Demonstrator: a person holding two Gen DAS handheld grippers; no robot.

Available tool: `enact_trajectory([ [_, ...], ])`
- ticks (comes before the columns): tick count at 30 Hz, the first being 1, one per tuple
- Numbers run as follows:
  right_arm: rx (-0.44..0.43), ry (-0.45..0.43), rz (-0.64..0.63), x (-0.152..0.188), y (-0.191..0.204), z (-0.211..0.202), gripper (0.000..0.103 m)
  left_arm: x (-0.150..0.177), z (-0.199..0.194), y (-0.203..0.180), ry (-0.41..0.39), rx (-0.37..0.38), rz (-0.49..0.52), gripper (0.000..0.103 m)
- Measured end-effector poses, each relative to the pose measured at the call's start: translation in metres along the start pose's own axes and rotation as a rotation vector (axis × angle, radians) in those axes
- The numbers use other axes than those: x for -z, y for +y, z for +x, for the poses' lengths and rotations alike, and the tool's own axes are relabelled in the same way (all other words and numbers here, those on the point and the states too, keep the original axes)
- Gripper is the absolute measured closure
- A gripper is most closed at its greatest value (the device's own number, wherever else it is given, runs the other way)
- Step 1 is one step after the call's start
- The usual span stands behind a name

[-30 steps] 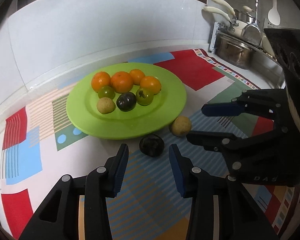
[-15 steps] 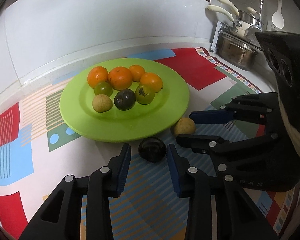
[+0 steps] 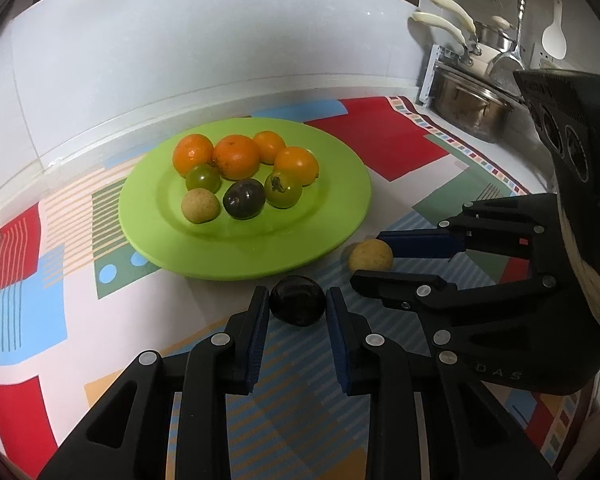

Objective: Organize fruits
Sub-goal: 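Grasp the dark plum with the left tool while the right tool grasps the tan round fruit, then carry the plum with the left tool onto the plate while the right tool carries the tan fruit there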

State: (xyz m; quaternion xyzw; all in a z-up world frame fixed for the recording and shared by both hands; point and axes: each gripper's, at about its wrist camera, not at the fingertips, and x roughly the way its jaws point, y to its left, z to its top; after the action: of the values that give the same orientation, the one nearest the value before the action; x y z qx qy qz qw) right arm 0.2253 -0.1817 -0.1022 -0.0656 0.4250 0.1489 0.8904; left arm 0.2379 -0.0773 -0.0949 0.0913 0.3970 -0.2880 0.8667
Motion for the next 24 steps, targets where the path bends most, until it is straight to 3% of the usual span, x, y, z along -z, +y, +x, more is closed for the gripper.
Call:
enact_trajectory([
  [12, 0.015, -0.065, 0.051, -0.004, 0.003, -0.032, 0.073, -0.004, -0.034, -0.001, -0.067, -0.032, -0.066, 0.074],
  [24, 0.030, -0.152, 0.058, -0.011, 0.009, -0.073, 0.073, -0.014, -0.071, -0.011, -0.150, -0.062, -0.065, 0.074],
])
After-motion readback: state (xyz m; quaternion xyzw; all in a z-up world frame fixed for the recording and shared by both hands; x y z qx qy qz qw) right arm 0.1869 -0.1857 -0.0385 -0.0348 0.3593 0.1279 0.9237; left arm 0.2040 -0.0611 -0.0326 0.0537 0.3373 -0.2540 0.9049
